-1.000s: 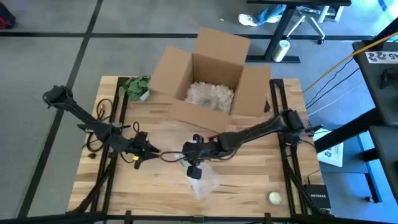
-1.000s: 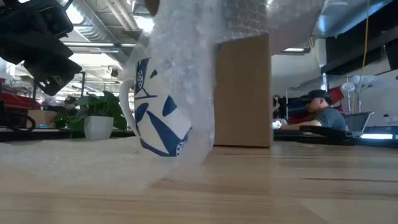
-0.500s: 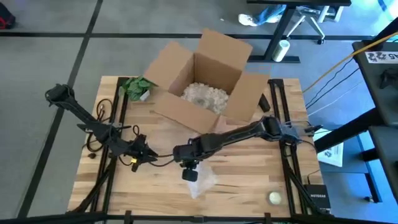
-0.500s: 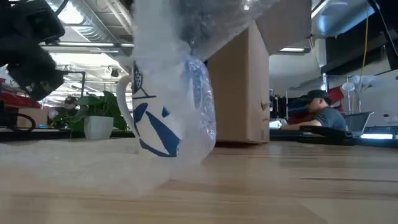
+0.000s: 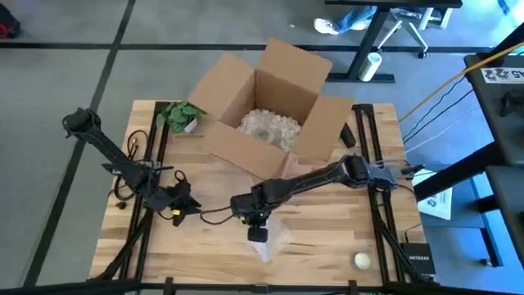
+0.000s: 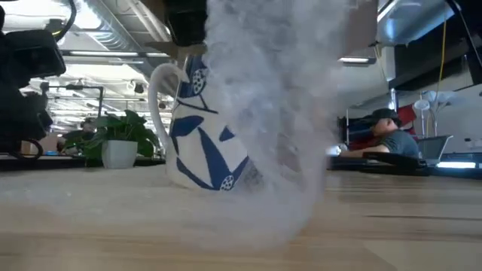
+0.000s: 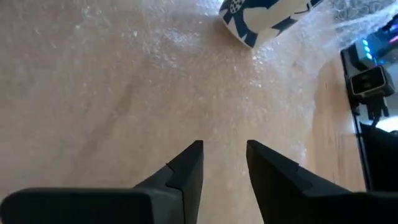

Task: Wrap mug
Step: Wrap the blue mug with the bubble wrap

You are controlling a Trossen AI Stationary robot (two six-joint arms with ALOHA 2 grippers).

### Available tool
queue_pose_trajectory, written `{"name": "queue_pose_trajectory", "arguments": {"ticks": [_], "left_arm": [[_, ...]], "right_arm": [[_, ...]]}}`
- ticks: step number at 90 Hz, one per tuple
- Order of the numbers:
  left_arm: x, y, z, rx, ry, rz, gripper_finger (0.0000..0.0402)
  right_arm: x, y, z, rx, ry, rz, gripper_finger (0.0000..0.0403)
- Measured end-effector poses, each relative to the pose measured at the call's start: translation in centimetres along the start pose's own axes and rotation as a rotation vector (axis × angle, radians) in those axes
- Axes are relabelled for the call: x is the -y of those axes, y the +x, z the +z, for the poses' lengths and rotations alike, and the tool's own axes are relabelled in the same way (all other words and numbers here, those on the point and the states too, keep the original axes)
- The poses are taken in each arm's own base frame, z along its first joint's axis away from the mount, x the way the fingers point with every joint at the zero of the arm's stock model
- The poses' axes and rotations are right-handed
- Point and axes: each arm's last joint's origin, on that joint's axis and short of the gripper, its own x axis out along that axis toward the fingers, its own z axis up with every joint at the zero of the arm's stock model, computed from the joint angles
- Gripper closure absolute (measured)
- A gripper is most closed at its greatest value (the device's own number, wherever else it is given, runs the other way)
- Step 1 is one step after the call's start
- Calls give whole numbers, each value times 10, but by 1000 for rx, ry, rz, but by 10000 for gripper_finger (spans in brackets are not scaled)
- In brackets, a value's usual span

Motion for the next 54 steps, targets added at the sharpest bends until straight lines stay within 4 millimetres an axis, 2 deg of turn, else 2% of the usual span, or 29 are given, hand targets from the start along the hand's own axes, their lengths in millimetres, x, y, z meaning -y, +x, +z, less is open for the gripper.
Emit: {"name": "queue_pose_trajectory", "arguments": {"ticks": [16, 41, 54], "left_arm": [[-3, 0, -2, -20, -10, 26, 296], [-10, -1, -9, -118, -79, 84, 296], [-16, -2, -12, -156, -114, 142, 296]], "right_arm": [[-10, 2, -7, -59, -66, 49, 403], [-12, 0, -15, -127, -76, 61, 403], [-14, -4, -14, -106, -80, 69, 403]]}}
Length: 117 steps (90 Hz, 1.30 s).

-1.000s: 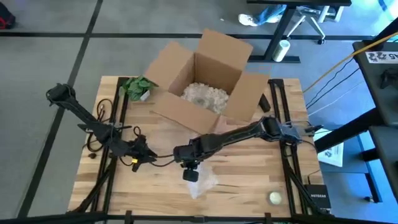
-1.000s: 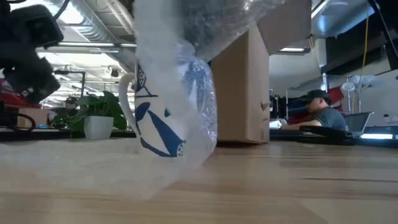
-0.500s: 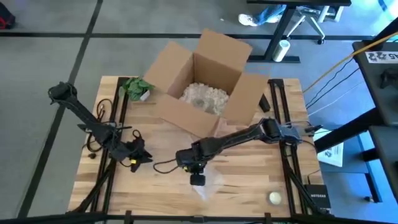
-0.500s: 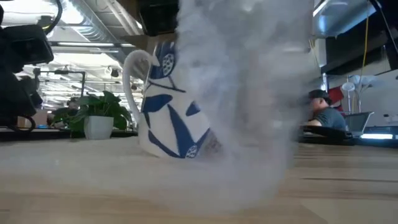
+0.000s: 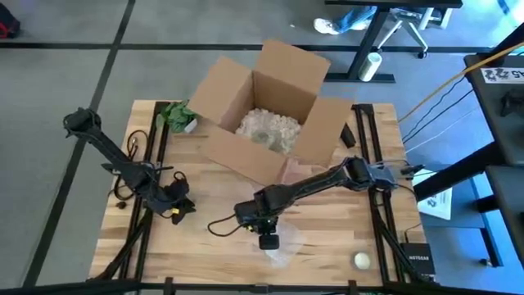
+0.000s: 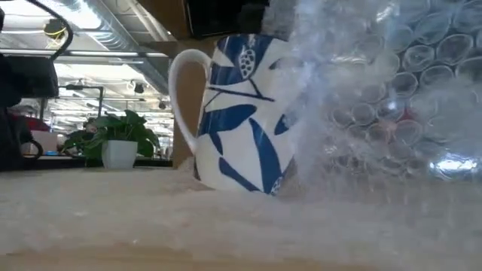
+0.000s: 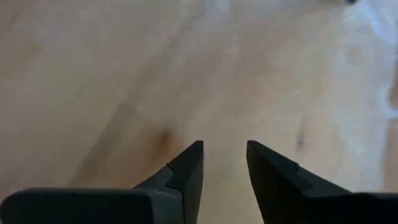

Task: Wrap mug
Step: Wrap the blue mug with the bubble wrap

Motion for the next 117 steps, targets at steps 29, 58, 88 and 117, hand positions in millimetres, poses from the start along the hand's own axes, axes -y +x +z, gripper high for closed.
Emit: {"name": "queue_pose_trajectory", "arguments": {"ticks": [29, 58, 88, 117], "left_arm": [[-3, 2, -1, -2, 137, 48, 296], [-1, 17, -5, -3, 335, 117, 296], [8, 37, -8, 69, 359, 116, 296], [12, 40, -8, 90, 339, 74, 296]], "right_arm": [[-8, -14, 12, 108, -44, 22, 403], [-9, -15, 16, 150, -61, 34, 403], [-10, -16, 18, 172, -35, 41, 402], [-9, -16, 17, 174, -16, 15, 390]]}}
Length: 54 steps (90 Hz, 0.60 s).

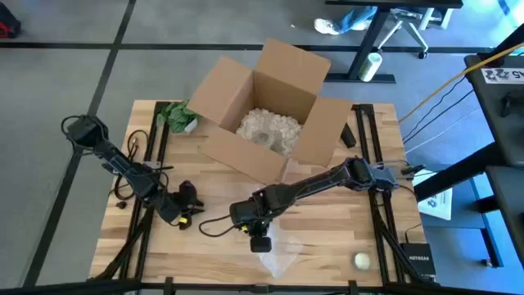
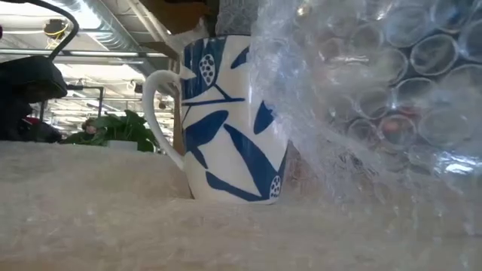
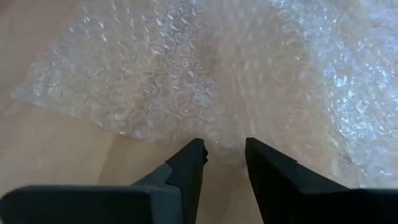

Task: Wrap mug
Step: Wrap the blue mug with the bubble wrap

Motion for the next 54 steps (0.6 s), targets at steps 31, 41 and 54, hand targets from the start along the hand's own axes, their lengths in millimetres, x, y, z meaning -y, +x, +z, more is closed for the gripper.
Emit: {"name": "queue_pose_trajectory", "arguments": {"ticks": [31, 41, 54], "left_arm": [[7, 0, 5, 33, -1, -90, 296], [19, -3, 17, 114, 62, -180, 296], [35, -7, 36, 234, 173, -213, 296]], "right_arm": [[-1, -8, -1, -32, 29, -22, 329], [-2, -11, 0, -15, 19, -43, 327], [-2, -12, 2, -4, 4, -49, 327]]}}
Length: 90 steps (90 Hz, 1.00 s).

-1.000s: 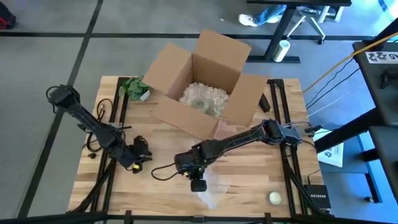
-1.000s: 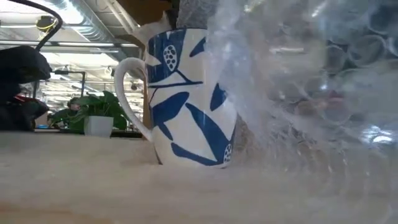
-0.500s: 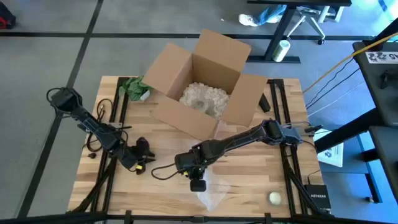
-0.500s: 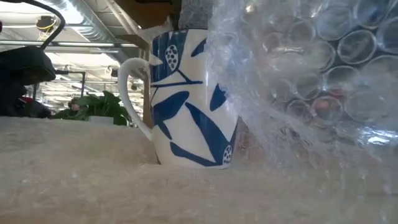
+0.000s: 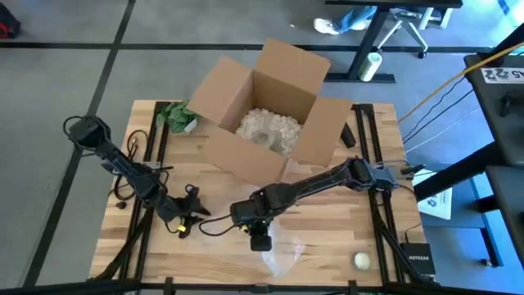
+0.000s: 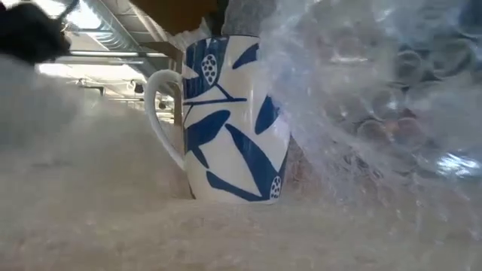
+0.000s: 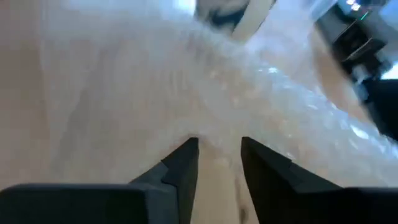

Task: Wrap mug
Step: Wrap the blue mug with the bubble wrap

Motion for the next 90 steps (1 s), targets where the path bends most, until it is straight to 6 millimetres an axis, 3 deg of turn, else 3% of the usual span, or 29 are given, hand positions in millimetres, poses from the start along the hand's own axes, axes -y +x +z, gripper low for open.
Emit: {"name": "queue_pose_trajectory", "arguments": {"ticks": [24, 54, 77, 90], "left_arm": [[17, 2, 32, 105, 177, -2, 296], [13, 8, 59, 176, 135, 53, 296], [12, 16, 72, 230, 108, 49, 296], [13, 30, 67, 223, 116, 21, 296]], "right_arm": [[0, 0, 0, 0, 0, -4, 327], [0, 0, 0, 5, -5, -6, 327], [0, 0, 2, 24, -13, -3, 327], [-1, 0, 3, 33, -16, -1, 327]]}}
